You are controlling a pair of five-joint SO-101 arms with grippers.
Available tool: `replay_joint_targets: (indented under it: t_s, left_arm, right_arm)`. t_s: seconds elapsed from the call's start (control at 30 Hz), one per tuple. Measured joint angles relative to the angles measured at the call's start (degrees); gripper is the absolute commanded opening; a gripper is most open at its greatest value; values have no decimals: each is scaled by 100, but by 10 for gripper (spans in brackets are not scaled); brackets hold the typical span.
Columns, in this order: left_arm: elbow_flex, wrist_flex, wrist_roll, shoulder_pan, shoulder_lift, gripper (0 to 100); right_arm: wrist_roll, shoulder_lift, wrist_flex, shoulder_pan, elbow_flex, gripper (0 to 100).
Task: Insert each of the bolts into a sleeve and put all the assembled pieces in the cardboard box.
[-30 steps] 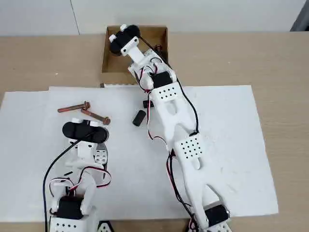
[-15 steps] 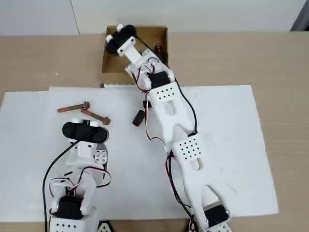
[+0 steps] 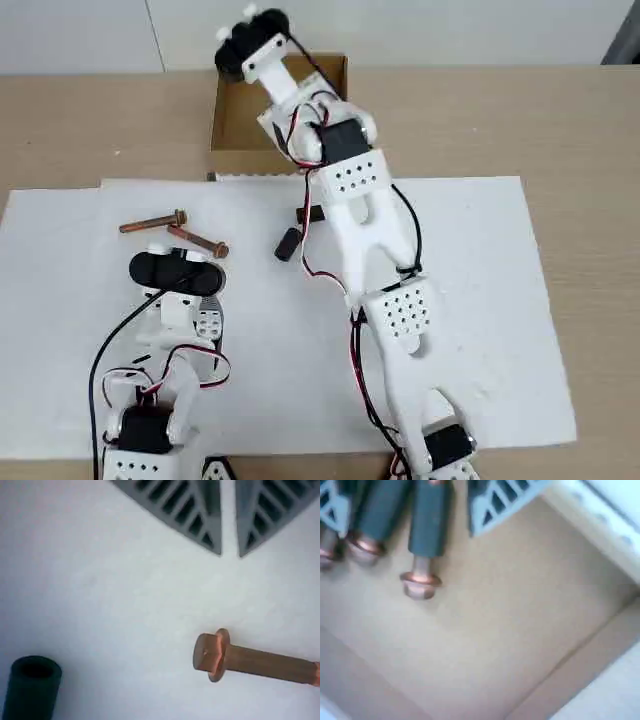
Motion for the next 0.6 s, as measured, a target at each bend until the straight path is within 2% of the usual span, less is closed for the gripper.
replay_joint_targets:
  t_s: [0.3, 0.43, 0.6]
  left_arm:
    - [0, 0, 0, 0, 0, 6]
    - [0, 0, 0, 0, 0, 6]
    - [0, 0, 0, 0, 0, 6]
  right_arm:
    - [-589, -1301, 1881, 0, 0, 144]
    - [-888, -1705, 2040, 0, 149, 144]
    - [-1371, -2585, 2040, 0, 1389, 144]
